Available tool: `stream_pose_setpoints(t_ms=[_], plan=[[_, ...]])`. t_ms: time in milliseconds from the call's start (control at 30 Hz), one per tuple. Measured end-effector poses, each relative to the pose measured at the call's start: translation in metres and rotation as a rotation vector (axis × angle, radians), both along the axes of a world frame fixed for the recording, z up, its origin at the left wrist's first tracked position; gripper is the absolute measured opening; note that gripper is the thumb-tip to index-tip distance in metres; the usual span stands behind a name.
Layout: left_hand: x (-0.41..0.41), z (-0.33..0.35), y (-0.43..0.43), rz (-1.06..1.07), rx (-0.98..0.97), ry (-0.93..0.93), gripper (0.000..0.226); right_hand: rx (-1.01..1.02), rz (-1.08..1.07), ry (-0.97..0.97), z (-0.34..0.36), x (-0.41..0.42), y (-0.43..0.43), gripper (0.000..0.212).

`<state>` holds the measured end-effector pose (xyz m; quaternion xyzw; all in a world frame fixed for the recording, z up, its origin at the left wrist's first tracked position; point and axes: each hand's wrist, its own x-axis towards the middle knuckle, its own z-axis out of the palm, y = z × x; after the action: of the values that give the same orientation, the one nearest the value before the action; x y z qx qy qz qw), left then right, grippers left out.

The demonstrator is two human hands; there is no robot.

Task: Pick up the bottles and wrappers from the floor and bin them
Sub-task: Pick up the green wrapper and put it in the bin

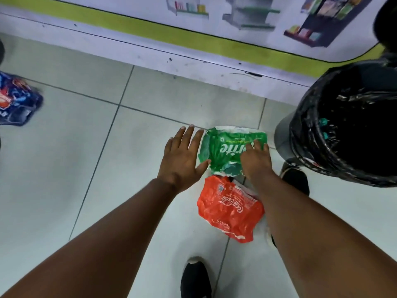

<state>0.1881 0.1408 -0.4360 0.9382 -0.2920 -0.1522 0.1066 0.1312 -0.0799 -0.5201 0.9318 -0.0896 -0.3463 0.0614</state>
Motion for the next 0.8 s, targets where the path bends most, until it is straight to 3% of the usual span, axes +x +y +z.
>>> stream_pose_setpoints(t_ms=[133,267,400,600,800], plan=[[-0.001,0.036,0.006,0.036,-0.052,-0.042,0.078,0.105,-0.080,-0.302,0.051,0.000,-0.001,0.029],[0.007,0.118,0.009,0.177,-0.100,-0.111,0.071,0.273,-0.143,-0.593,0.157,0.002,-0.018,0.022],[0.018,0.210,-0.003,0.266,-0.127,-0.179,0.067,0.309,-0.170,-0.768,0.263,-0.008,-0.045,0.017],[0.044,0.315,-0.067,0.086,-0.145,-0.214,0.069,0.163,-0.246,-0.766,0.379,-0.038,-0.123,0.021],[0.052,0.332,-0.142,0.018,-0.208,-0.204,0.067,0.003,-0.282,-0.721,0.409,-0.065,-0.197,0.020]])
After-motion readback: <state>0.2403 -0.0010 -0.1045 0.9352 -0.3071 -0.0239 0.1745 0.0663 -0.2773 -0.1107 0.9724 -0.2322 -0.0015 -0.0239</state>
